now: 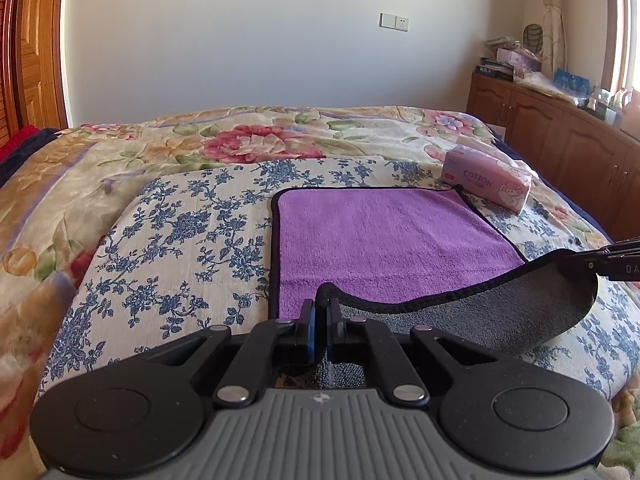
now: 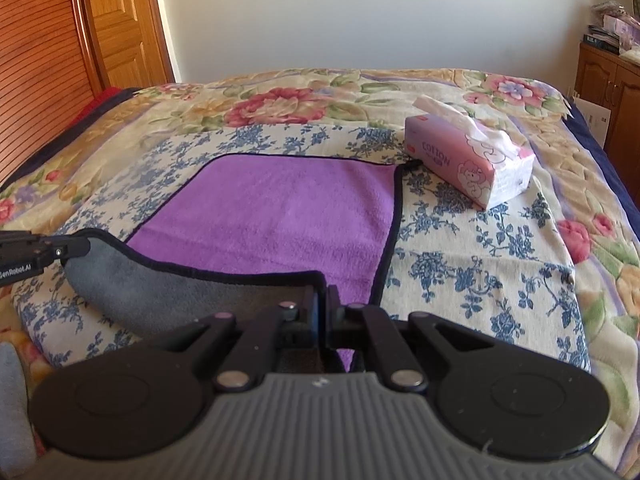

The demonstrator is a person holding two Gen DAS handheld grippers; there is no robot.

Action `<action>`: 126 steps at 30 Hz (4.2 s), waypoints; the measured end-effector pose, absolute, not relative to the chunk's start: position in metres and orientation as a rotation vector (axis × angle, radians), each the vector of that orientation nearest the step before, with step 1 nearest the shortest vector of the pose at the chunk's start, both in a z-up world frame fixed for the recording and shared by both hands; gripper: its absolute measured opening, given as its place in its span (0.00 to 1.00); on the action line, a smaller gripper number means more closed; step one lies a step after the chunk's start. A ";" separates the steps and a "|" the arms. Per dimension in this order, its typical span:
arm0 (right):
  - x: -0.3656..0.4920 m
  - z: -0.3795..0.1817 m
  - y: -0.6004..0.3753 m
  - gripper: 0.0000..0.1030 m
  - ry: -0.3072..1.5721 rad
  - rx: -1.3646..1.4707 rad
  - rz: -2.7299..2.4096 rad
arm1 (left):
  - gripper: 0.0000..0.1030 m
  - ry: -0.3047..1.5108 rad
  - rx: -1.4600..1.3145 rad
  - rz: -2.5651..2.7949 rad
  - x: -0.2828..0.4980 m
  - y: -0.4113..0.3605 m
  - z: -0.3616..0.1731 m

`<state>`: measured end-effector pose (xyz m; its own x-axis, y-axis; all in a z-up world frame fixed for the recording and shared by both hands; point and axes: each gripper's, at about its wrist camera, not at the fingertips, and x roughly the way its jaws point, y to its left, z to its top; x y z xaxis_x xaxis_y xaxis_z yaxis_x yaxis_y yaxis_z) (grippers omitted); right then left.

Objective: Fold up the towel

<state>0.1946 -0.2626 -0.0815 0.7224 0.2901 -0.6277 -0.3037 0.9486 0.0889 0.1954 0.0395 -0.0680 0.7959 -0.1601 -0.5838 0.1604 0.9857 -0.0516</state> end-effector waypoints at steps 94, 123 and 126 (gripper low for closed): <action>0.302 -0.083 -0.270 0.04 0.516 -0.094 0.350 | 0.05 0.550 0.074 -0.206 0.335 0.025 -0.056; 0.357 -0.086 -0.272 0.04 0.480 -0.097 0.304 | 0.06 0.523 0.104 -0.152 0.396 0.014 -0.059; 0.363 -0.090 -0.273 0.04 0.487 -0.093 0.299 | 0.06 0.522 0.105 -0.139 0.402 0.014 -0.063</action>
